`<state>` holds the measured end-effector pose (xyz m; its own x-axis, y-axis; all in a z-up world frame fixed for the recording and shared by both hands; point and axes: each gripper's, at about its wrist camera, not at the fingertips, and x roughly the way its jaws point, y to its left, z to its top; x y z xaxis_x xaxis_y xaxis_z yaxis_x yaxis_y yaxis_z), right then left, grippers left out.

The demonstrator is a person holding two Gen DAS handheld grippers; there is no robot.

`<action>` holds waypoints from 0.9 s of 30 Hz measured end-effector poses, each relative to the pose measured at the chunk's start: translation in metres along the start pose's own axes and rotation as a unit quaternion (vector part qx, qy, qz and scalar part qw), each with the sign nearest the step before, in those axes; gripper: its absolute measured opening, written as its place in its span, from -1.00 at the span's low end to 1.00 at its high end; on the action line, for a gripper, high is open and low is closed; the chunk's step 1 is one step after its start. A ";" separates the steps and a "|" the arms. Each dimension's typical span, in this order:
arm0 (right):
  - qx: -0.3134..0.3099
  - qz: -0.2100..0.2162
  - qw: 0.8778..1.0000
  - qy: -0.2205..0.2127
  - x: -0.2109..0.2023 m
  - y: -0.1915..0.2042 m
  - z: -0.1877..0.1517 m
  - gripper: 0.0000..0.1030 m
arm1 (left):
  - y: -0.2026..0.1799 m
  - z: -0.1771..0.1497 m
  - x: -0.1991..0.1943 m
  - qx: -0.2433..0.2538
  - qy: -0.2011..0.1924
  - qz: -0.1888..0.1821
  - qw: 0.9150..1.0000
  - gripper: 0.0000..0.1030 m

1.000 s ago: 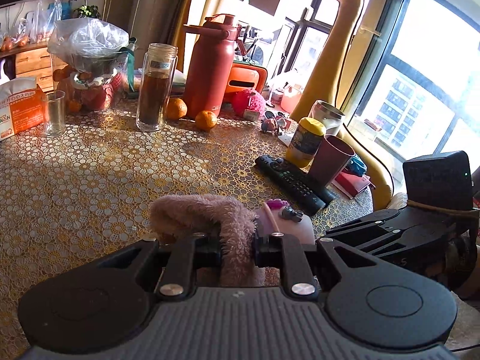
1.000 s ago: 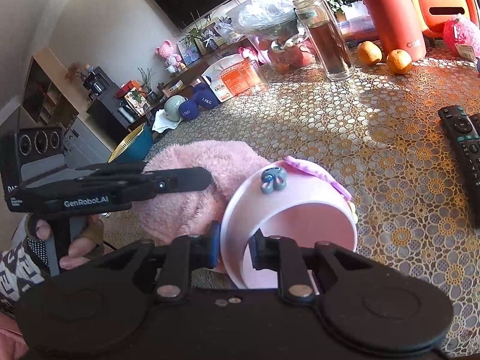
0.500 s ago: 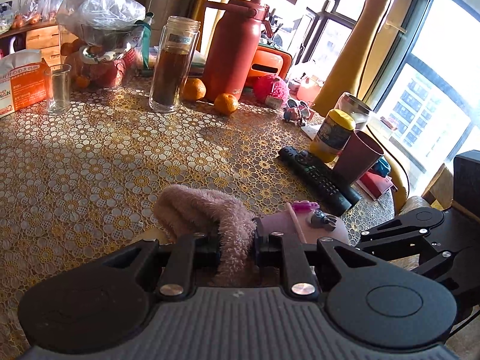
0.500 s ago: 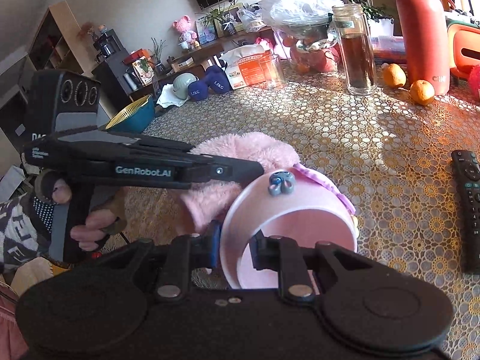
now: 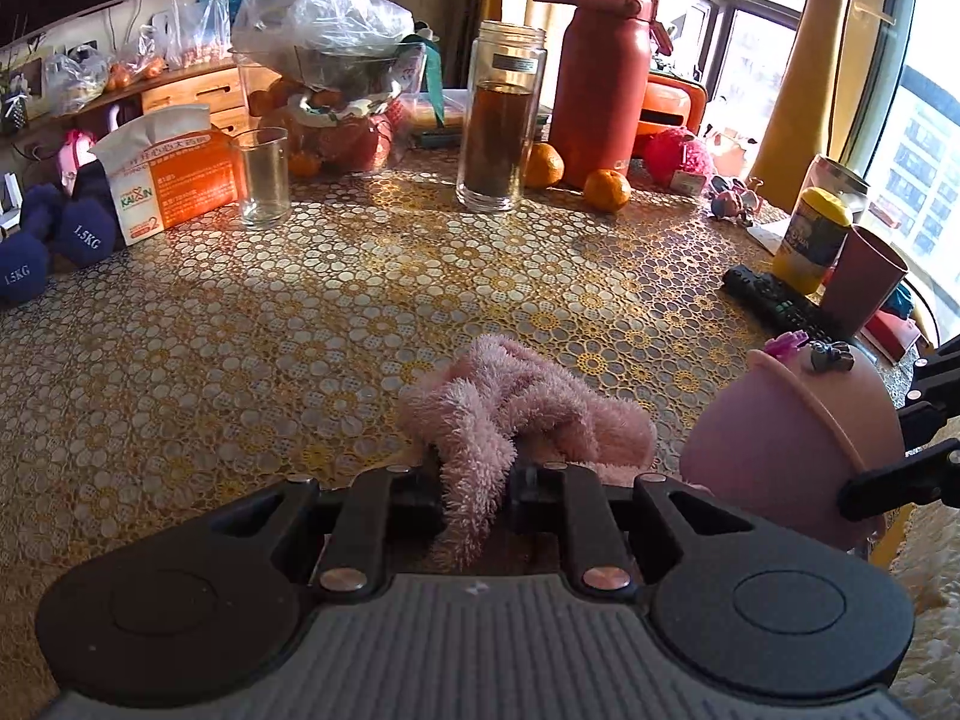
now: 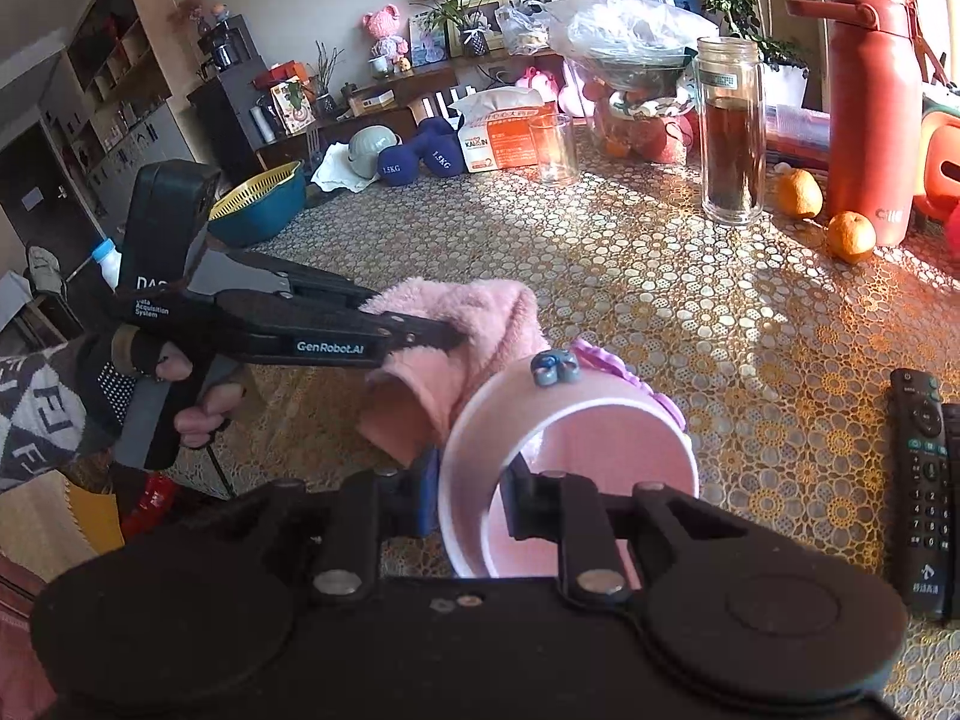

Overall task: Organize objects
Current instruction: 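Wipe the towel across the mug's outer wall near the rim with the left tool, then lower the pink mug onto the lavender saucer with the right tool while the left tool lowers the towel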

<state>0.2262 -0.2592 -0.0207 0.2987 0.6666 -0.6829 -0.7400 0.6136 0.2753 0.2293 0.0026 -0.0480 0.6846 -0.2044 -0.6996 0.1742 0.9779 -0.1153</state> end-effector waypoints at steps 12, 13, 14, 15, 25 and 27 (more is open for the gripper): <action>-0.034 -0.034 0.999 0.010 0.014 0.024 0.018 -0.31 | 0.041 -0.013 -0.011 -0.031 0.002 0.045 0.998 -0.66; -0.034 -0.038 0.999 0.009 0.015 0.025 0.020 -0.24 | 0.042 -0.013 -0.011 -0.033 0.003 0.046 0.998 -0.66; -0.032 -0.042 0.999 0.009 0.016 0.026 0.021 -0.20 | 0.043 -0.014 -0.011 -0.033 0.003 0.048 0.998 -0.66; -0.031 -0.045 0.998 0.009 0.016 0.026 0.021 -0.16 | 0.044 -0.014 -0.012 -0.033 0.004 0.052 0.998 -0.66; -0.017 -0.037 0.999 0.025 0.032 0.024 0.052 -0.15 | 0.055 -0.017 -0.030 -0.051 -0.004 0.060 0.997 -0.62; -0.017 -0.043 0.999 0.025 0.036 0.024 0.056 -0.15 | 0.057 -0.017 -0.033 -0.056 -0.005 0.056 0.997 -0.58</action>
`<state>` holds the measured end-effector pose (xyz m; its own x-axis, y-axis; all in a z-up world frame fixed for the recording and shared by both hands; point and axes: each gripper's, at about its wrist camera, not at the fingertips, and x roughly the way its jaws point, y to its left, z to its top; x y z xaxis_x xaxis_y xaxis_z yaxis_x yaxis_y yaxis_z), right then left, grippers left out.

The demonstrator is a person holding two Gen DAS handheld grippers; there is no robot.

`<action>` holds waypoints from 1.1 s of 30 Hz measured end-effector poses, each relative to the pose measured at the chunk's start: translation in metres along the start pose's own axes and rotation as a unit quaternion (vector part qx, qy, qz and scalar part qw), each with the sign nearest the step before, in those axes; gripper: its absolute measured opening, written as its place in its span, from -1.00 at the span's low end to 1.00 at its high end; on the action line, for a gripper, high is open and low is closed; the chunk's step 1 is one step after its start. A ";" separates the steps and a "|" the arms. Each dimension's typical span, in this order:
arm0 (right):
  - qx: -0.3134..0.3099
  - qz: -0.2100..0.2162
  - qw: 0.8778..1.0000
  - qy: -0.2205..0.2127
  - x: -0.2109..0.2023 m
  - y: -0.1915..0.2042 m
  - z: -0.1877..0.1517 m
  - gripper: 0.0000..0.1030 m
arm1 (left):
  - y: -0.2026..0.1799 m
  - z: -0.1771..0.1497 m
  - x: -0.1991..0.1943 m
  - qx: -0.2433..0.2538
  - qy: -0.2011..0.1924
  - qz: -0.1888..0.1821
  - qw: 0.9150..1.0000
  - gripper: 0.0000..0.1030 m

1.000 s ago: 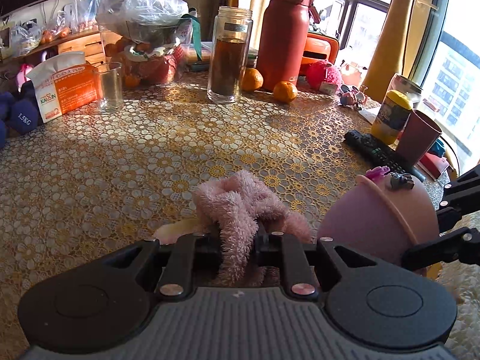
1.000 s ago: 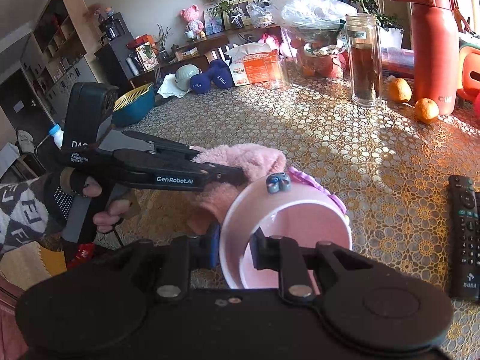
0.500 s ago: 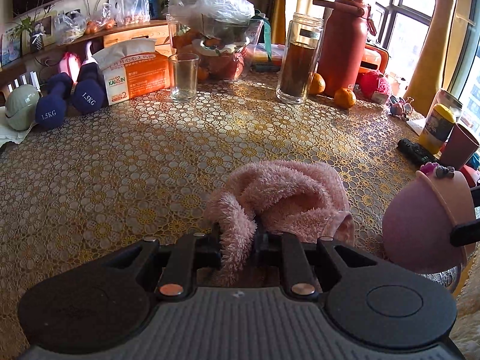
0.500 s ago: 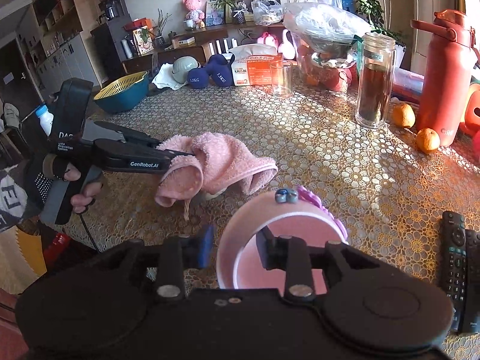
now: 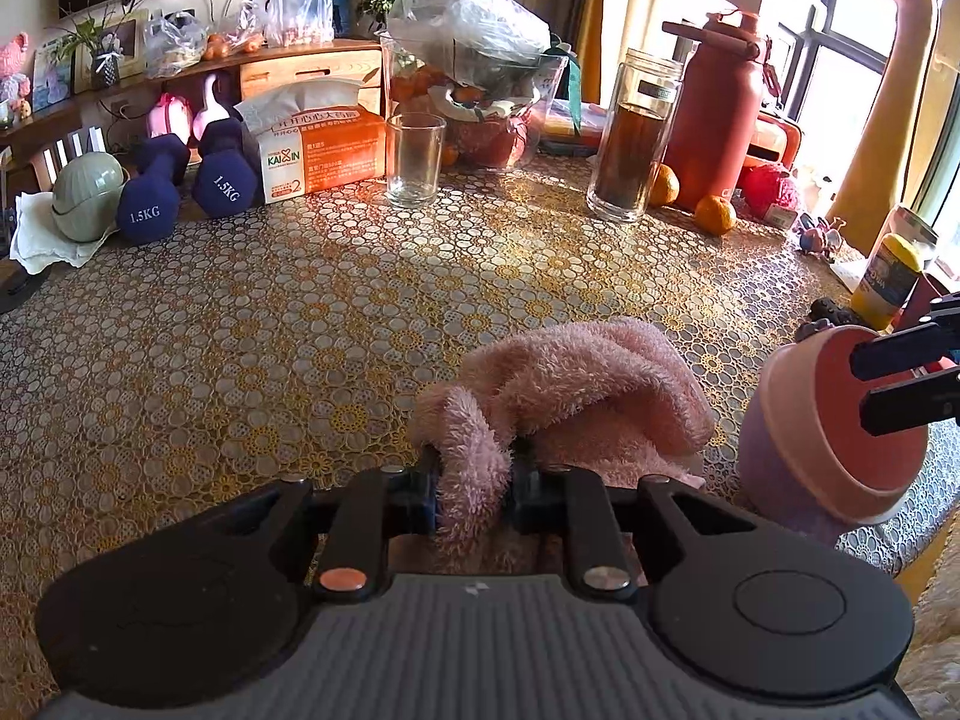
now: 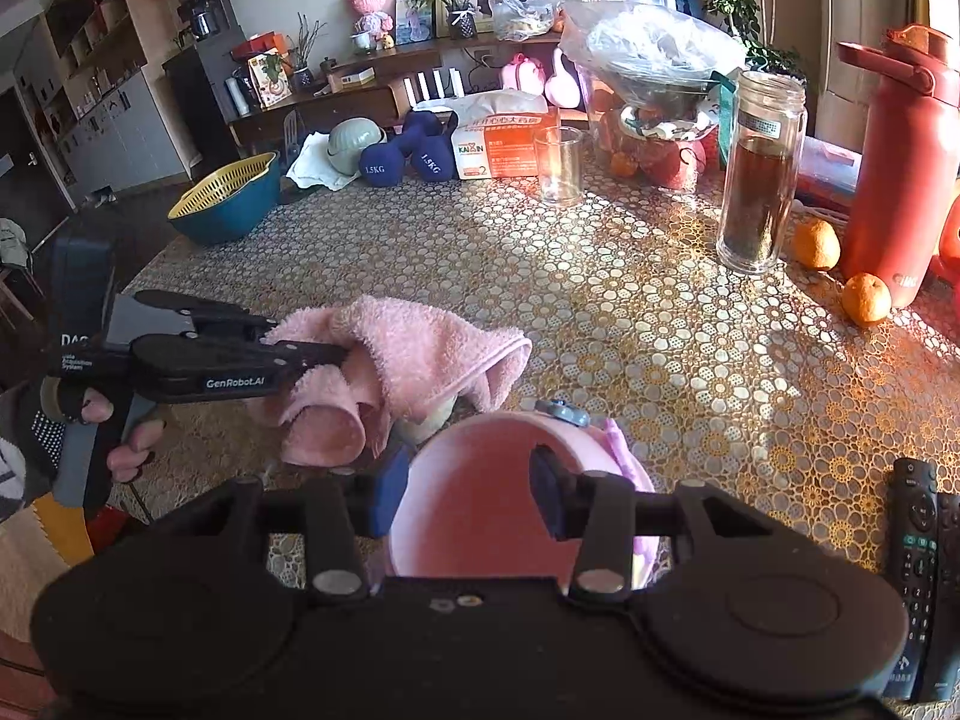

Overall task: Organize objects
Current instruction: 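Lower the pink mug onto the lavender saucer with the right tool while the left tool lowers the towel, then open both tools, releasing the mug on the saucer and the towel on the table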

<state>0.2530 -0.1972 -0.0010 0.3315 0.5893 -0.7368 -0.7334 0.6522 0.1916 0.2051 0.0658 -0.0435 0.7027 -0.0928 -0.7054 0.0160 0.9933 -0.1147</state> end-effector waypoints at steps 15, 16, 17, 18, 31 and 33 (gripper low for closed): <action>0.038 -0.030 0.999 -0.011 -0.008 -0.013 -0.006 -0.07 | -0.006 -0.003 -0.042 -0.006 -0.045 -0.022 0.999 0.09; 0.042 -0.030 0.999 -0.016 -0.009 -0.013 -0.006 -0.04 | -0.007 -0.003 -0.046 -0.005 -0.049 -0.022 0.999 0.10; 0.045 -0.029 0.998 -0.019 -0.011 -0.013 -0.007 -0.03 | -0.009 -0.003 -0.049 -0.005 -0.052 -0.021 0.998 0.10; 0.045 -0.031 0.998 -0.023 -0.012 -0.012 -0.007 0.03 | -0.010 -0.003 -0.053 -0.005 -0.055 -0.021 0.998 0.11; 0.050 -0.044 0.992 -0.111 -0.050 0.007 -0.033 0.71 | -0.034 -0.017 -0.094 -0.010 -0.091 -0.028 0.995 0.99; 0.052 -0.050 0.989 -0.125 -0.056 0.012 -0.041 0.80 | -0.038 -0.021 -0.098 -0.010 -0.095 -0.029 0.995 0.99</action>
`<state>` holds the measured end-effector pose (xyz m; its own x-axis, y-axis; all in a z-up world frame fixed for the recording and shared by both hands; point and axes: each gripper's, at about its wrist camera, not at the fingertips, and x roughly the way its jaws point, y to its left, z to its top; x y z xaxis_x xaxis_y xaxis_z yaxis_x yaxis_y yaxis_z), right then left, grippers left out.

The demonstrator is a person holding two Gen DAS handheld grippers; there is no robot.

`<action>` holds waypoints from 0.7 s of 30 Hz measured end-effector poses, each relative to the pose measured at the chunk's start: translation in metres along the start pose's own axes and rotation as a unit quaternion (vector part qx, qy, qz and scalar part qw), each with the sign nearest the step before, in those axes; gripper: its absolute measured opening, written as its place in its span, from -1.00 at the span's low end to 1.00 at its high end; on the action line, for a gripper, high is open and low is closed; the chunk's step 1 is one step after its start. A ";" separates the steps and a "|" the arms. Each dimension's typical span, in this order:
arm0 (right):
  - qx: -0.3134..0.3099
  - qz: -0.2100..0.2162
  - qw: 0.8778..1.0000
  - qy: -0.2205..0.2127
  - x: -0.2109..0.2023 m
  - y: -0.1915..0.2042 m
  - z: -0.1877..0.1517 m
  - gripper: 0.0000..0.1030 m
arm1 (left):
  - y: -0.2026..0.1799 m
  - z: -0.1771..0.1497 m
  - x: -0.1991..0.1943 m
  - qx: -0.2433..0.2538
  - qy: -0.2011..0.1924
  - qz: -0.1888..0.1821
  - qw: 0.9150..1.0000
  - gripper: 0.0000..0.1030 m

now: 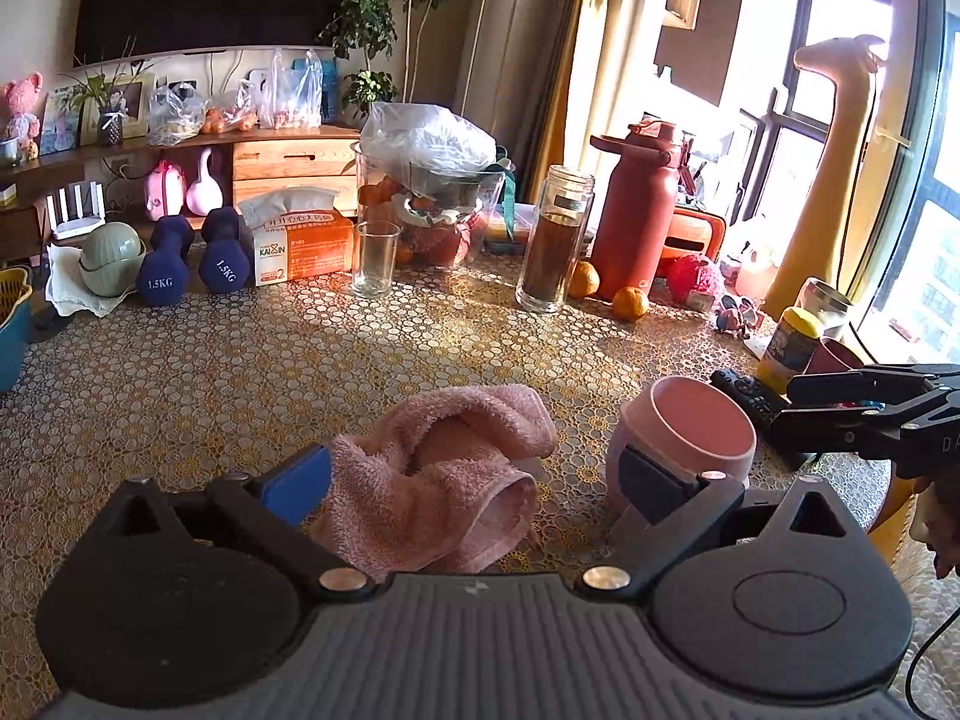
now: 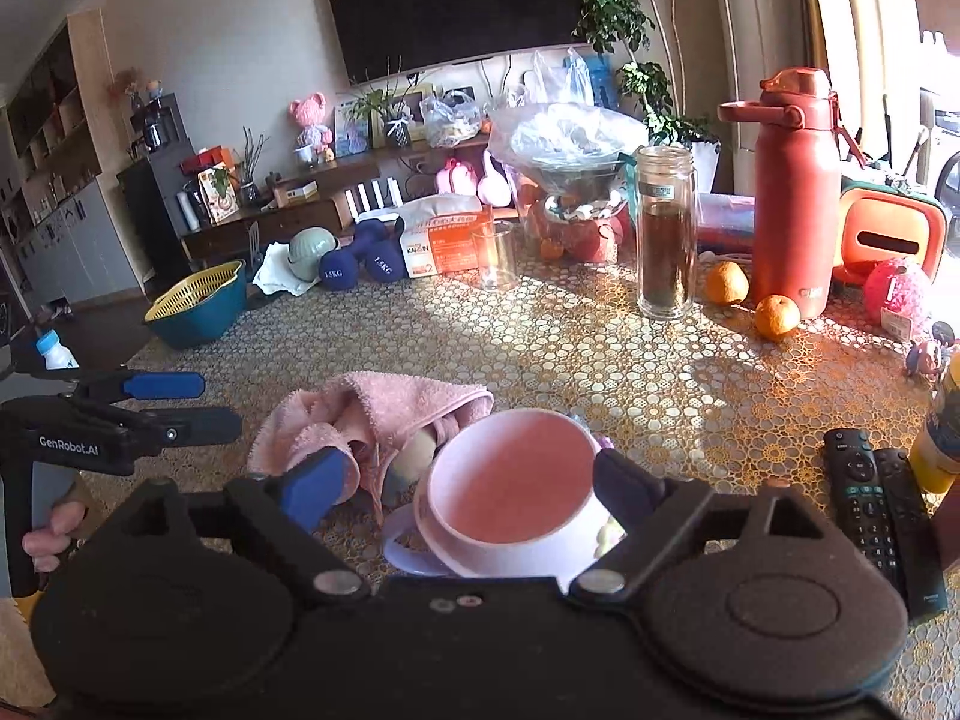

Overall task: Organize objects
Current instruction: 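Open both tools, releasing the mug on the saucer and the towel on the table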

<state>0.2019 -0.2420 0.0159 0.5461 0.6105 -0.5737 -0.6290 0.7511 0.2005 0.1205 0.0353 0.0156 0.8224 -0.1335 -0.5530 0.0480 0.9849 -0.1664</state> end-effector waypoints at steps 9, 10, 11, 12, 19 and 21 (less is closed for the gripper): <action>0.024 -0.015 0.997 -0.069 -0.027 0.014 -0.030 0.98 | -0.021 -0.020 -0.014 0.022 0.006 0.013 1.000 0.99; 0.021 -0.021 0.997 -0.075 -0.029 0.015 -0.033 0.98 | -0.022 -0.023 -0.016 0.023 0.007 0.015 1.000 0.99; 0.017 -0.029 0.996 -0.079 -0.030 0.017 -0.036 0.98 | -0.024 -0.025 -0.017 0.023 0.007 0.015 1.000 0.99; 0.014 -0.035 0.996 -0.082 -0.031 0.019 -0.040 0.98 | -0.024 -0.026 -0.018 0.023 0.007 0.017 1.000 0.99; 0.026 -0.072 0.991 -0.105 -0.037 0.028 -0.057 0.98 | -0.031 -0.035 -0.023 0.030 0.010 0.024 0.999 0.99; 0.035 -0.081 0.990 -0.111 -0.038 0.030 -0.060 0.98 | -0.034 -0.035 -0.024 0.032 0.010 0.026 0.999 0.99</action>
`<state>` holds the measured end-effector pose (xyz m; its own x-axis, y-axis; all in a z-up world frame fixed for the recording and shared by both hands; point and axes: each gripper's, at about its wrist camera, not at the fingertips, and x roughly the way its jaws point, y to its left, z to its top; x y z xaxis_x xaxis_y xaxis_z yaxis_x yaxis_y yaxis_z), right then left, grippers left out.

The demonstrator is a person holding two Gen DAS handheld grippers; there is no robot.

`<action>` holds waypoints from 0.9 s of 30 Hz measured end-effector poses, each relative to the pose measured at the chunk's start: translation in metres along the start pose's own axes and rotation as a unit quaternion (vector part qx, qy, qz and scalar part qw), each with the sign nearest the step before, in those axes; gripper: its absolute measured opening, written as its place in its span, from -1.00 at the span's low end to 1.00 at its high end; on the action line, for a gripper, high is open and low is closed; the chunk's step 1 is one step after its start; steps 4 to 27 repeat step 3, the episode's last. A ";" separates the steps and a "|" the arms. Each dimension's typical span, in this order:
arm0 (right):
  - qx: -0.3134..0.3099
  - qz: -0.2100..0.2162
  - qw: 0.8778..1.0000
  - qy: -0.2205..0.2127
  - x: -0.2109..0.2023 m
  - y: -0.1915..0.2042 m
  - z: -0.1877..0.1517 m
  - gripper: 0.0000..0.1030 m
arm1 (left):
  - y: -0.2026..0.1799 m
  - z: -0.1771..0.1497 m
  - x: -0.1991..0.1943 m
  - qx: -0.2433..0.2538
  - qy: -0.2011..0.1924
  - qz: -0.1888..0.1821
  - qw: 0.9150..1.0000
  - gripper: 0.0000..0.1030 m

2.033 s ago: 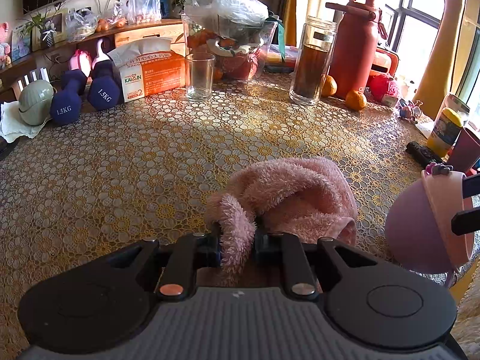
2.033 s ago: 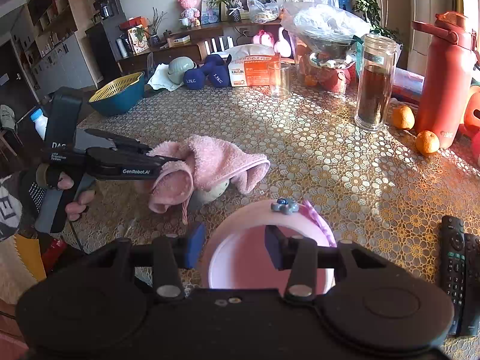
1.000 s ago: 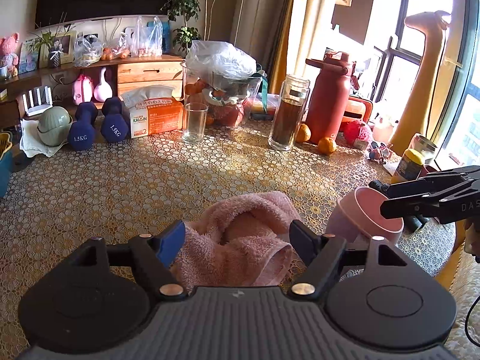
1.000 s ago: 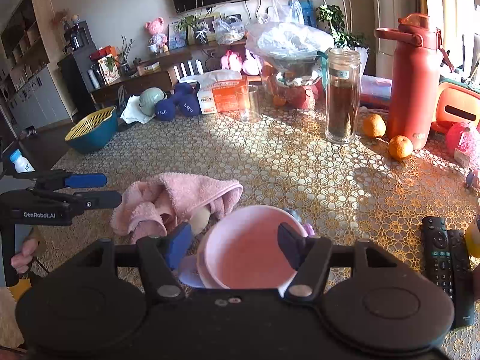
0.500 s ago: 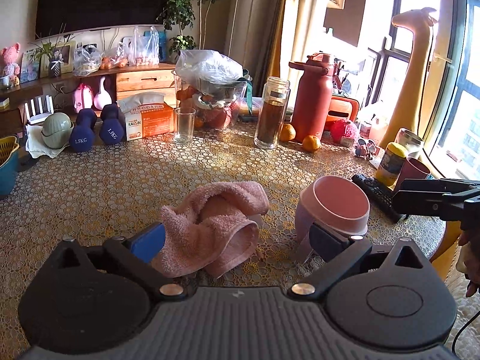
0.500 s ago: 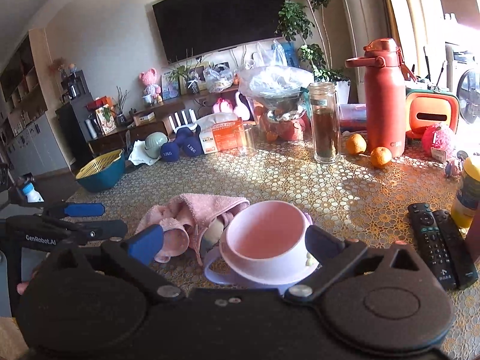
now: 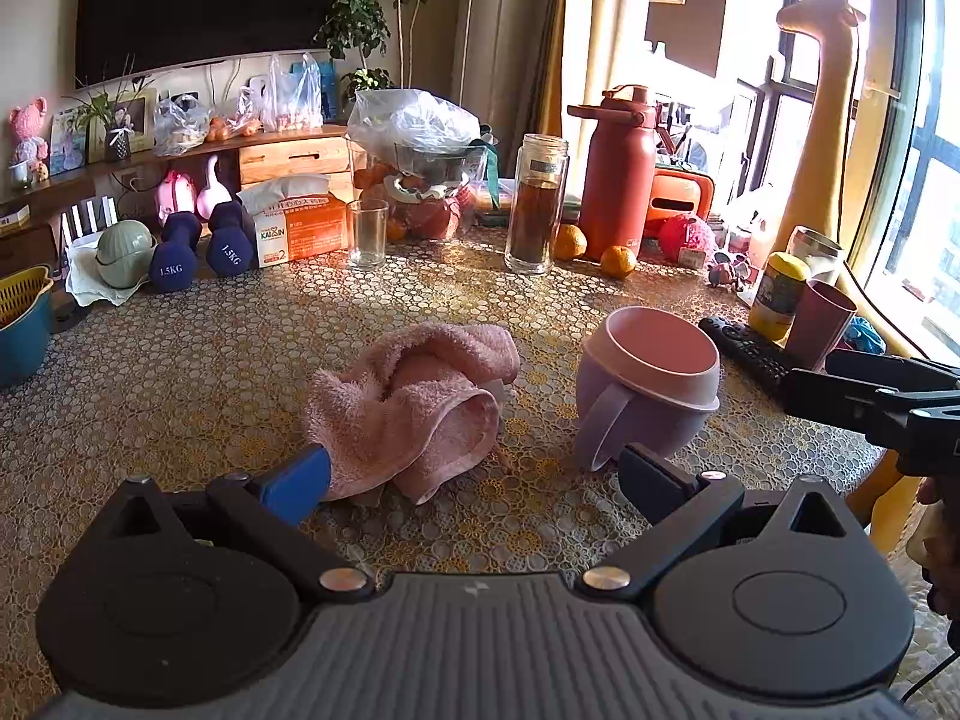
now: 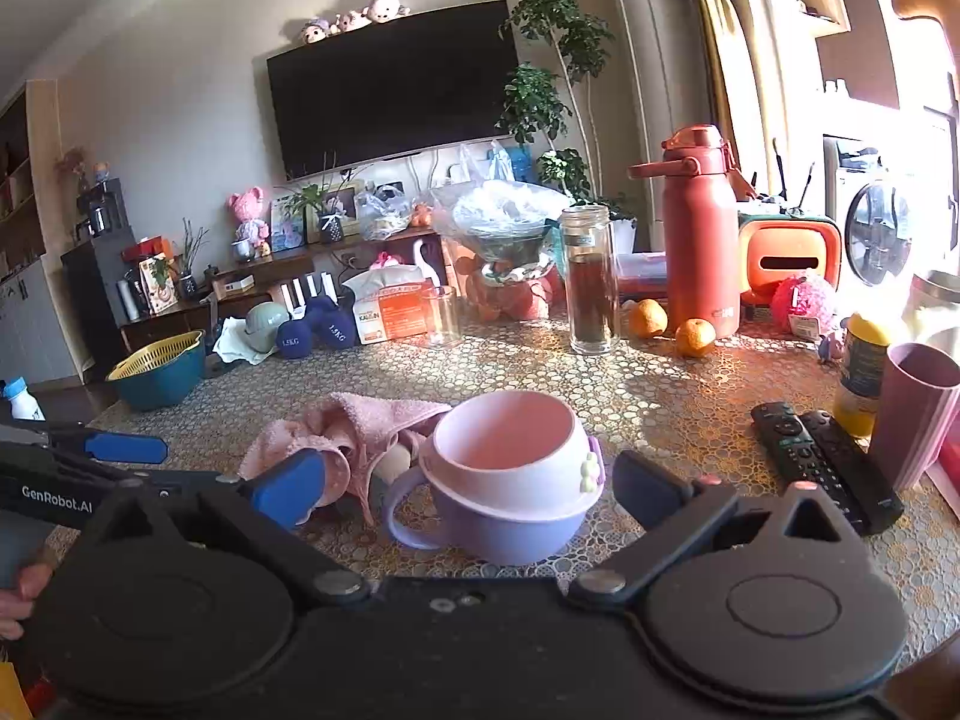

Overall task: Organize objects
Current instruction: 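Open both tools, releasing the mug on the saucer and the towel on the table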

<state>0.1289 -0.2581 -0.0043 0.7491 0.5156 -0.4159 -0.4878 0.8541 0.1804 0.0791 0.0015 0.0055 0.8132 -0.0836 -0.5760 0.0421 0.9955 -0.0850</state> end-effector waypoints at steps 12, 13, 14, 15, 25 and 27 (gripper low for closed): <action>0.020 -0.021 1.000 -0.007 -0.005 0.004 -0.011 0.98 | -0.004 -0.003 -0.003 0.003 0.003 -0.002 1.000 0.99; 0.020 -0.021 1.000 -0.007 -0.005 0.004 -0.011 0.98 | -0.004 -0.003 -0.003 0.003 0.003 -0.002 1.000 0.99; 0.020 -0.021 1.000 -0.007 -0.005 0.004 -0.011 0.98 | -0.004 -0.003 -0.003 0.003 0.003 -0.002 1.000 0.99; 0.020 -0.021 1.000 -0.007 -0.005 0.004 -0.011 0.98 | -0.004 -0.003 -0.003 0.003 0.003 -0.002 1.000 0.99; 0.020 -0.021 1.000 -0.007 -0.005 0.004 -0.011 0.98 | -0.004 -0.003 -0.003 0.003 0.003 -0.002 1.000 0.99; 0.020 -0.021 1.000 -0.007 -0.005 0.004 -0.011 0.98 | -0.004 -0.003 -0.003 0.003 0.003 -0.002 1.000 0.99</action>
